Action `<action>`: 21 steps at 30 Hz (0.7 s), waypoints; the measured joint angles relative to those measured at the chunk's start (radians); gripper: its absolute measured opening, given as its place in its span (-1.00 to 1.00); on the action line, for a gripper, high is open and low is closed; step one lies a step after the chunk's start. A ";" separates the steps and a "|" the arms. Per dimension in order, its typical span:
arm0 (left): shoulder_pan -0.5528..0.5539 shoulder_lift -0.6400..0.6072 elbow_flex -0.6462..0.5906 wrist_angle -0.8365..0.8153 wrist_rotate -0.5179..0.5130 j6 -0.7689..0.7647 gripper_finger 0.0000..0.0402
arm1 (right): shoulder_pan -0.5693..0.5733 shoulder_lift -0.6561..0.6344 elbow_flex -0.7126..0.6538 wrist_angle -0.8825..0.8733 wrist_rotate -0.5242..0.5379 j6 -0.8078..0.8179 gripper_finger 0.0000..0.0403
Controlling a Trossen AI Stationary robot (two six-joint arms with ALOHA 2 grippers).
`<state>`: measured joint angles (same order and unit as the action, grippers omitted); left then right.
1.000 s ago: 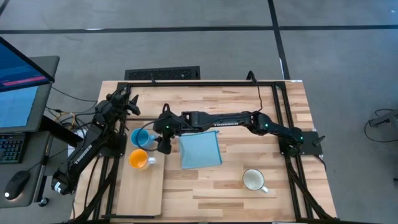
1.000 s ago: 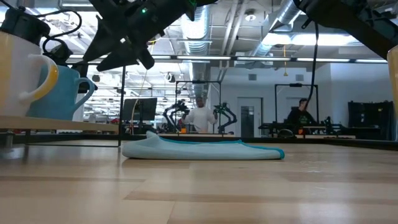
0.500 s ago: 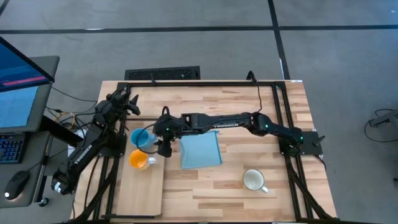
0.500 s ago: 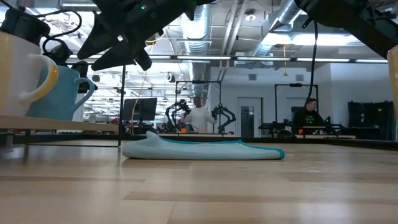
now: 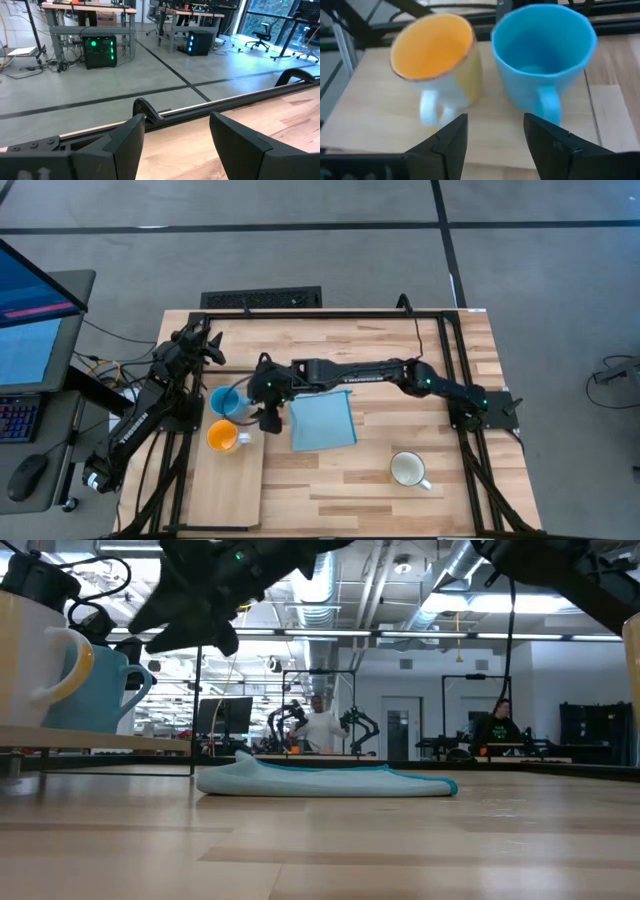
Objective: Stack small to large cups/mugs on shelf
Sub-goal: Adjust the blue mug on the shelf
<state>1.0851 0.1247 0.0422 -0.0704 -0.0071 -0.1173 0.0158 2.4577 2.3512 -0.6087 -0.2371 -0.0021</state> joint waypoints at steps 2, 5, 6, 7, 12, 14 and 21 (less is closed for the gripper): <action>0.000 0.000 0.000 0.000 0.000 0.000 0.08 | -0.007 0.000 0.000 -0.016 0.000 -0.003 0.07; 0.000 0.000 0.000 0.000 0.000 0.000 0.08 | -0.012 0.000 0.000 -0.019 -0.001 0.014 0.07; 0.000 0.000 0.000 0.000 0.000 0.000 0.08 | -0.012 0.000 0.000 -0.019 0.000 0.026 0.07; 0.000 0.000 0.000 0.000 0.000 0.000 0.08 | -0.015 0.000 0.000 -0.019 0.002 0.028 0.07; 0.000 0.000 0.000 0.000 0.000 0.000 0.08 | -0.033 0.000 0.000 -0.011 0.006 0.080 0.07; 0.000 0.000 0.000 0.000 0.000 0.000 0.08 | -0.036 0.001 0.000 -0.009 0.009 0.081 0.07; 0.000 0.000 0.000 0.000 0.000 0.000 0.08 | -0.031 0.001 0.000 0.035 0.014 0.081 0.07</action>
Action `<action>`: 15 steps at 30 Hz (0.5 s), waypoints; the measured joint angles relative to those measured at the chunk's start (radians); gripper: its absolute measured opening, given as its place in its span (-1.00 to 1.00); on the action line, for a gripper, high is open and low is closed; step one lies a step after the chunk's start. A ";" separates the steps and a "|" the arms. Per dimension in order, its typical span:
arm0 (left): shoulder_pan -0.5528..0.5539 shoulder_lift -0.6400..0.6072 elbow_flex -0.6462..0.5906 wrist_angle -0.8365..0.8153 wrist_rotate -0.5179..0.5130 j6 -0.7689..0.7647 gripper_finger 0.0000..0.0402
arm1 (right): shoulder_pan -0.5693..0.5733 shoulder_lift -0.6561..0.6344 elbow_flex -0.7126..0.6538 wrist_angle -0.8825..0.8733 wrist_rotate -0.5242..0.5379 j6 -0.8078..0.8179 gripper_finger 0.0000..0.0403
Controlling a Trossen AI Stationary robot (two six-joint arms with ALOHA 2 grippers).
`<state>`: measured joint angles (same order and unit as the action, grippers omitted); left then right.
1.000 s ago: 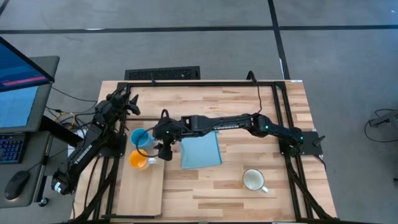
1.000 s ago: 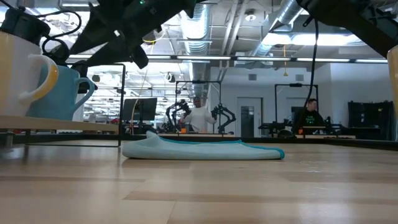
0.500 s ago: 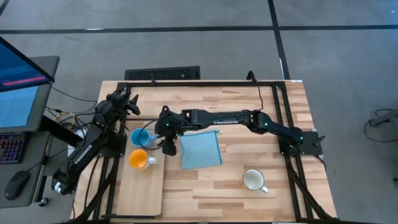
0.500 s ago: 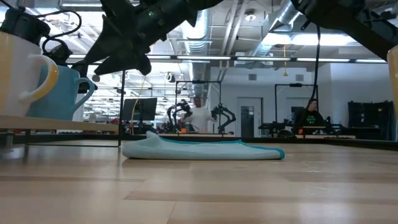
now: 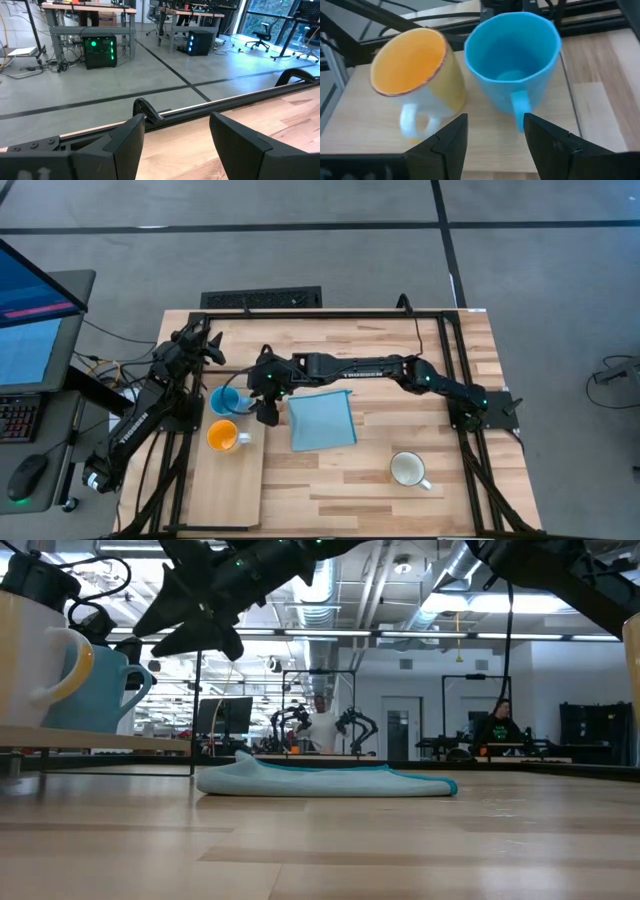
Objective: Stack small to large cups/mugs on shelf
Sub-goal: Adjust the blue mug on the shelf
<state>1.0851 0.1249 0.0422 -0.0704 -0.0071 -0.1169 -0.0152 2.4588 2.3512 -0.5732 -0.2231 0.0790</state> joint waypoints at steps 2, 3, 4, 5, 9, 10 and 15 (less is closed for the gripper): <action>0.000 0.000 0.000 0.000 0.000 0.000 0.08 | -0.002 0.000 0.000 0.002 0.013 0.001 0.07; 0.000 0.000 0.000 0.000 0.000 0.000 0.08 | -0.003 0.000 0.000 0.002 0.016 0.003 0.07; 0.000 0.000 0.000 0.000 0.000 0.000 0.08 | -0.005 0.000 0.000 0.002 0.017 0.011 0.07; 0.000 0.000 0.000 0.000 0.000 0.000 0.08 | -0.007 0.000 0.000 0.001 0.017 0.023 0.07; 0.000 0.000 0.000 0.000 0.000 0.000 0.08 | -0.006 0.000 0.000 0.000 0.016 0.026 0.07; 0.000 0.000 0.000 0.000 0.000 0.000 0.08 | -0.006 0.000 0.000 0.002 0.016 0.026 0.07; 0.000 0.000 0.000 0.000 0.000 0.000 0.08 | -0.005 0.000 0.000 0.006 0.016 0.026 0.07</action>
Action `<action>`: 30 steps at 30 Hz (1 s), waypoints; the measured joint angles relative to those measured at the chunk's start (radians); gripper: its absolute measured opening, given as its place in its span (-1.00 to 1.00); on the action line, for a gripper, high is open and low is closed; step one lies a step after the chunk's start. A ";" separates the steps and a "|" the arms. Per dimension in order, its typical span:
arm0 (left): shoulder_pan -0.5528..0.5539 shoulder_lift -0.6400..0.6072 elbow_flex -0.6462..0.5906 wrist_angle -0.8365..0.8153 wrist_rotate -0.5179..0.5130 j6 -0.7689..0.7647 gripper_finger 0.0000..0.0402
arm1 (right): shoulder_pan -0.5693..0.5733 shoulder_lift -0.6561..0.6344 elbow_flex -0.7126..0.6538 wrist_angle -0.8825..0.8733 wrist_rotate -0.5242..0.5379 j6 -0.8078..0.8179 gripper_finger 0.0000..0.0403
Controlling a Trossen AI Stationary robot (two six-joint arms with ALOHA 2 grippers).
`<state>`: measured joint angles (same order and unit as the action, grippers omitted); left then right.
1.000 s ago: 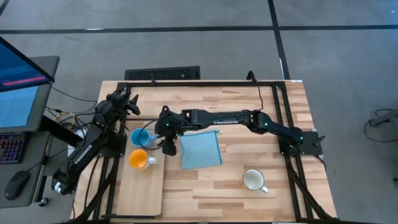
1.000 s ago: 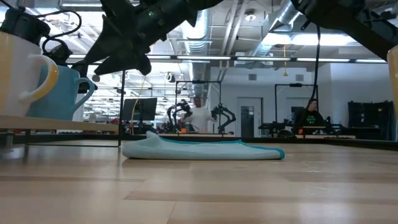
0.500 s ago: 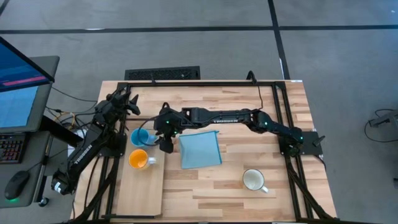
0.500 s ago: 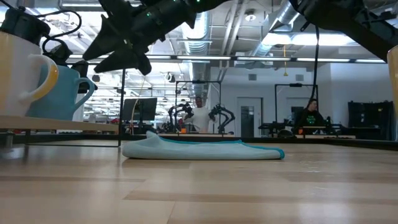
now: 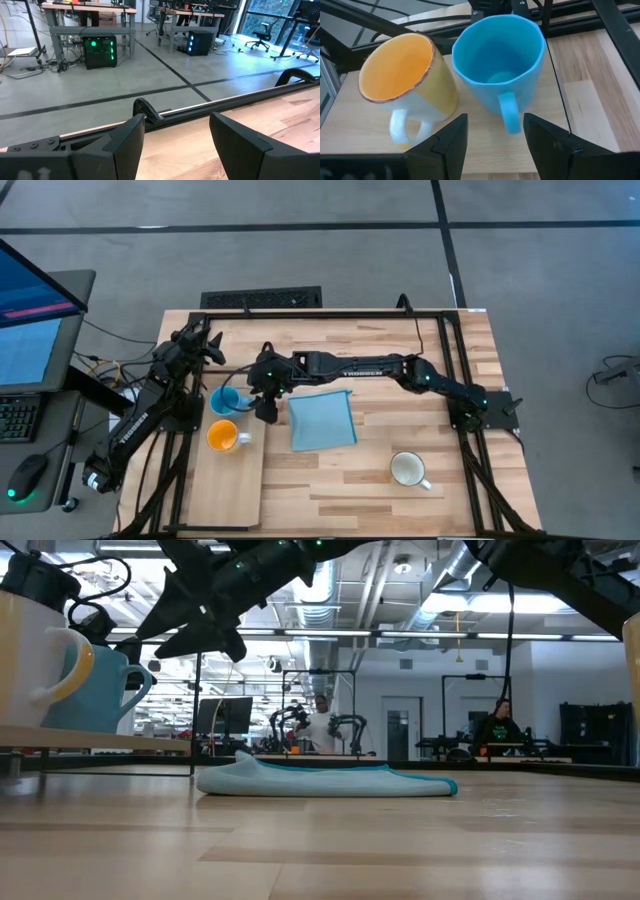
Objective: Stack small to large cups/mugs on shelf
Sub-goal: Adjust the blue mug on the shelf
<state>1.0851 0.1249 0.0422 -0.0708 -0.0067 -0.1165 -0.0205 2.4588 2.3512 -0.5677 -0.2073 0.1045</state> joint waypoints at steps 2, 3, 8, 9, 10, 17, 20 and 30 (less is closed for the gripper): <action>0.000 0.000 0.000 0.000 0.000 0.000 0.08 | -0.002 0.000 0.000 0.001 0.000 0.000 0.07; 0.000 0.000 0.000 0.000 0.000 0.000 0.08 | -0.004 0.000 0.000 0.000 0.000 0.000 0.07; 0.000 0.000 0.000 0.000 0.000 0.000 0.08 | -0.014 0.000 0.000 -0.006 0.000 0.000 0.07; 0.000 0.000 0.000 0.000 0.000 0.000 0.08 | -0.015 0.000 0.000 -0.007 -0.001 0.000 0.07; 0.000 0.000 0.000 0.000 0.000 0.000 0.08 | -0.016 0.000 0.000 -0.007 -0.001 -0.003 0.07; 0.000 0.000 0.000 0.000 -0.001 0.000 0.08 | -0.021 0.000 0.000 0.001 -0.025 -0.007 0.07; 0.000 0.000 0.000 0.000 -0.001 0.000 0.08 | -0.021 0.000 0.000 0.000 -0.026 -0.007 0.07; 0.000 0.000 0.000 0.000 -0.005 0.001 0.08 | -0.021 0.030 0.000 0.037 -0.052 0.022 0.07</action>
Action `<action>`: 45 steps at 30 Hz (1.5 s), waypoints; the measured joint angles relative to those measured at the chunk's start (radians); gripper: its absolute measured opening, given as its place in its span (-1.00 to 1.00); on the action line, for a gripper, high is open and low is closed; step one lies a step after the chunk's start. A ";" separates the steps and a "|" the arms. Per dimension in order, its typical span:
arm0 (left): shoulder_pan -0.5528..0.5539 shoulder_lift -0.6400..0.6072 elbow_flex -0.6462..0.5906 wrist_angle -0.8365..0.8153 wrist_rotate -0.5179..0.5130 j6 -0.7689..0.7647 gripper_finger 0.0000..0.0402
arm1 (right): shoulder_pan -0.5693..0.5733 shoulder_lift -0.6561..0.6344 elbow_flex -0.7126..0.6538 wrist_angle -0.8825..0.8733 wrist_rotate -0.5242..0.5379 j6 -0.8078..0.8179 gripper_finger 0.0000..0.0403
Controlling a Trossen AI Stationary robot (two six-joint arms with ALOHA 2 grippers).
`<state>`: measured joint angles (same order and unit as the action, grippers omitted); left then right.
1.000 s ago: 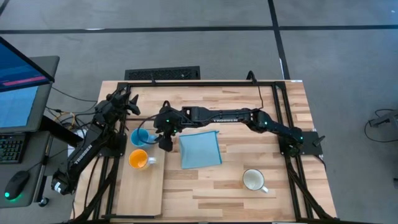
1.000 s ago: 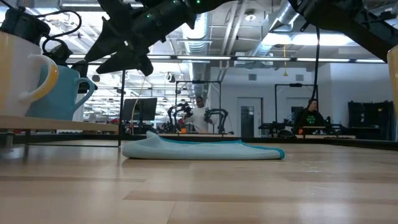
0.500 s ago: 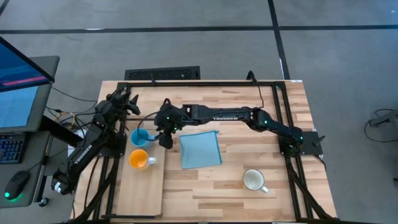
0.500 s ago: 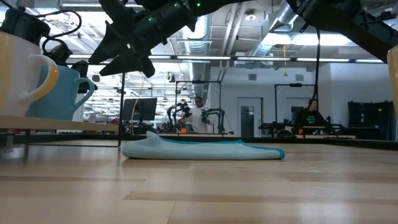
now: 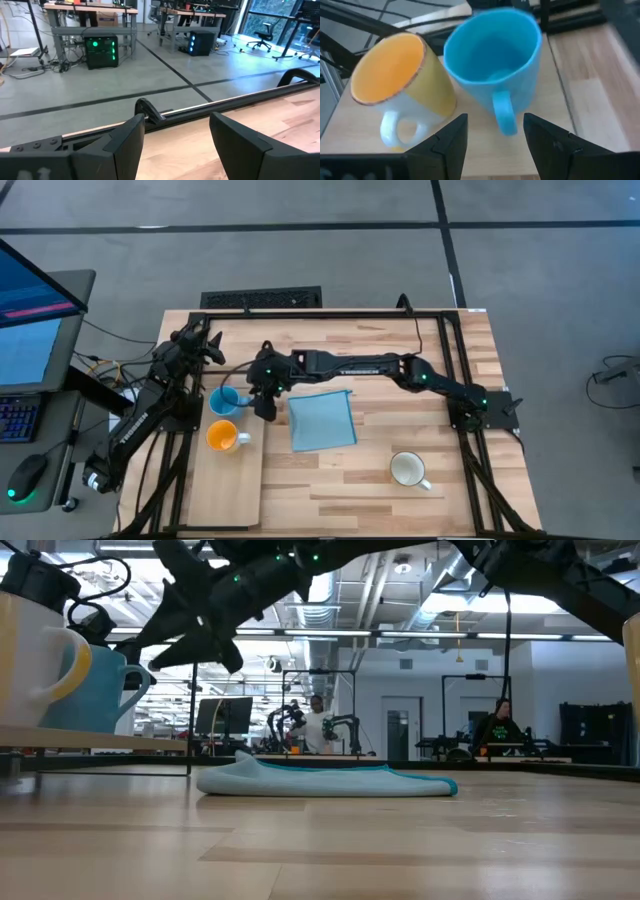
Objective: Stack small to large cups/mugs on shelf
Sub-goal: Adjust the blue mug on the shelf
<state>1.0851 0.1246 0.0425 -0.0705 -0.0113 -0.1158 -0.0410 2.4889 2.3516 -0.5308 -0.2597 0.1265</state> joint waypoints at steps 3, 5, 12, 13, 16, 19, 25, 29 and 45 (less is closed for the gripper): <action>0.000 0.000 0.000 0.000 0.000 0.000 0.08 | 0.000 0.001 0.000 -0.007 0.001 0.000 0.07; 0.000 0.000 0.000 0.000 0.000 0.000 0.08 | 0.000 0.001 0.000 -0.005 0.002 0.000 0.07; 0.000 0.000 0.000 0.000 0.000 0.000 0.08 | 0.004 0.001 0.000 0.018 0.000 0.005 0.07; 0.000 0.000 0.000 0.000 0.000 0.000 0.08 | 0.005 0.005 0.000 0.021 0.000 0.009 0.07; 0.001 0.000 0.000 0.000 0.000 0.000 0.08 | 0.006 0.015 0.001 0.029 -0.001 0.042 0.07; 0.000 0.000 0.000 0.000 0.001 0.000 0.08 | 0.006 0.016 0.001 0.042 -0.005 0.048 0.07; 0.000 0.000 0.000 0.000 0.001 0.000 0.08 | 0.007 0.016 0.001 0.034 -0.005 0.049 0.07; 0.000 0.000 0.000 0.000 0.001 0.000 0.08 | 0.010 0.017 0.001 0.028 -0.005 0.060 0.07; 0.000 0.000 0.000 0.000 0.003 0.000 0.08 | 0.022 0.023 -0.002 0.019 -0.001 0.083 0.07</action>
<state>1.0847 0.1246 0.0422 -0.0704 -0.0082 -0.1162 -0.0193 2.5114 2.3501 -0.5121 -0.2604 0.2091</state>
